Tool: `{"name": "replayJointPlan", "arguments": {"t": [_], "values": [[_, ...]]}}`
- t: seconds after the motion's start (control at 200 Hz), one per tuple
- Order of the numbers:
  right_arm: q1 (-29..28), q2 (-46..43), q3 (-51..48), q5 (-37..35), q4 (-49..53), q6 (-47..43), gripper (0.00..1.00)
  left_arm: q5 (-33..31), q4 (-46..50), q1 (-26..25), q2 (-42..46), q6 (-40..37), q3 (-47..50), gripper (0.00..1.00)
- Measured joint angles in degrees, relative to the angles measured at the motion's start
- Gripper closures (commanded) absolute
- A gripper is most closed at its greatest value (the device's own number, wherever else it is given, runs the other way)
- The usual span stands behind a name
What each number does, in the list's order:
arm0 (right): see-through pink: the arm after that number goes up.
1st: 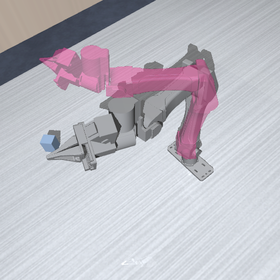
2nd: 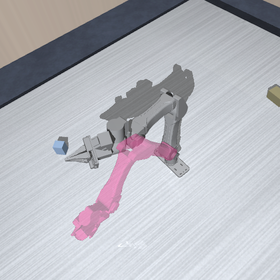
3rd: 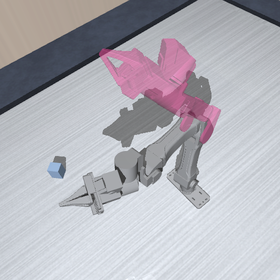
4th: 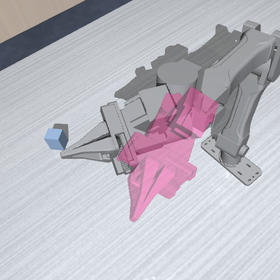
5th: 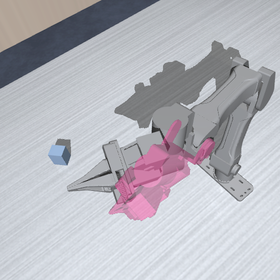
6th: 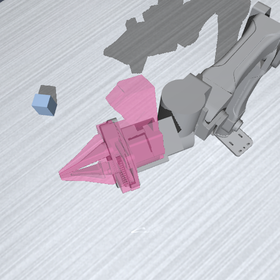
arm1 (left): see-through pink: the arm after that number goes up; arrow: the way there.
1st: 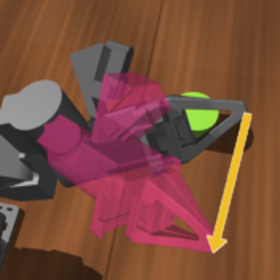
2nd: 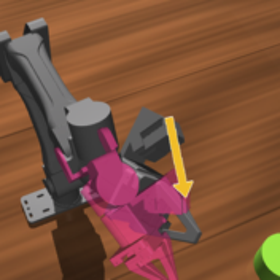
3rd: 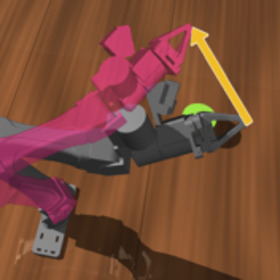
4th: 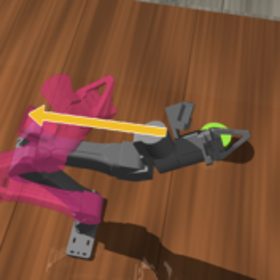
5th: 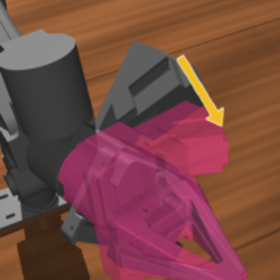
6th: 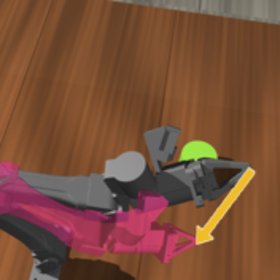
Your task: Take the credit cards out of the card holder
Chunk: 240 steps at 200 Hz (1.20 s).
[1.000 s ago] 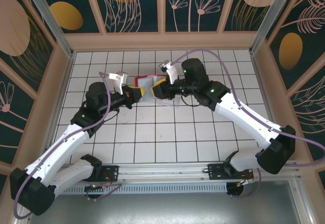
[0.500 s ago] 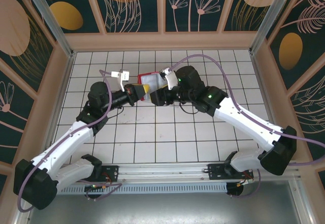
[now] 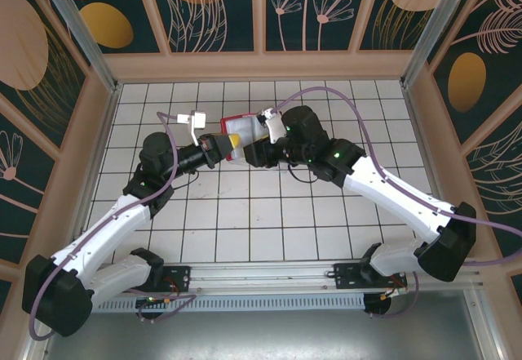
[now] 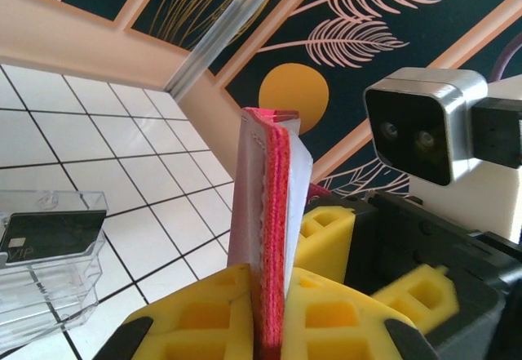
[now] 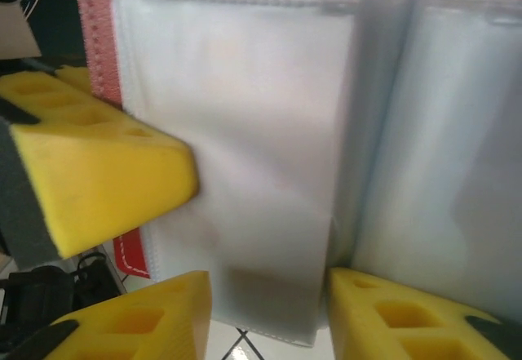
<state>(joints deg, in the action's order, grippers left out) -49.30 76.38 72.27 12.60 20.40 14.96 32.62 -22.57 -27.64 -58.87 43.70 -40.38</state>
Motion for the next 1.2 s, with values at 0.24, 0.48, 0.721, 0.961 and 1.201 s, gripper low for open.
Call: {"name": "replayJointPlan", "arguments": {"t": [0.24, 0.48, 0.721, 0.961, 1.201], "values": [[0.0, -0.96, 0.0, -1.01, 0.11, -0.46, 0.54, 0.44, 0.48, 0.22, 0.83, -1.29, -0.02, 1.0], [6.75, -10.49, -3.5, 0.28, -0.44, 0.15, 0.34, 2.12, 4.46, 0.2, 2.49, -4.76, -0.66, 1.0], [16.94, -17.09, -12.7, 12.26, -4.83, 3.98, 0.32, 4.44, 4.52, 0.2, 2.93, -4.2, -0.63, 1.0], [16.96, -16.26, -15.37, 23.63, -9.97, 5.79, 0.55, 7.61, 2.62, 0.2, 3.23, -2.89, -0.52, 1.0], [16.96, -16.26, -16.26, 29.11, -15.02, 7.41, 0.86, 9.29, 1.57, 0.2, 3.85, -2.08, -0.52, 1.0]]}}
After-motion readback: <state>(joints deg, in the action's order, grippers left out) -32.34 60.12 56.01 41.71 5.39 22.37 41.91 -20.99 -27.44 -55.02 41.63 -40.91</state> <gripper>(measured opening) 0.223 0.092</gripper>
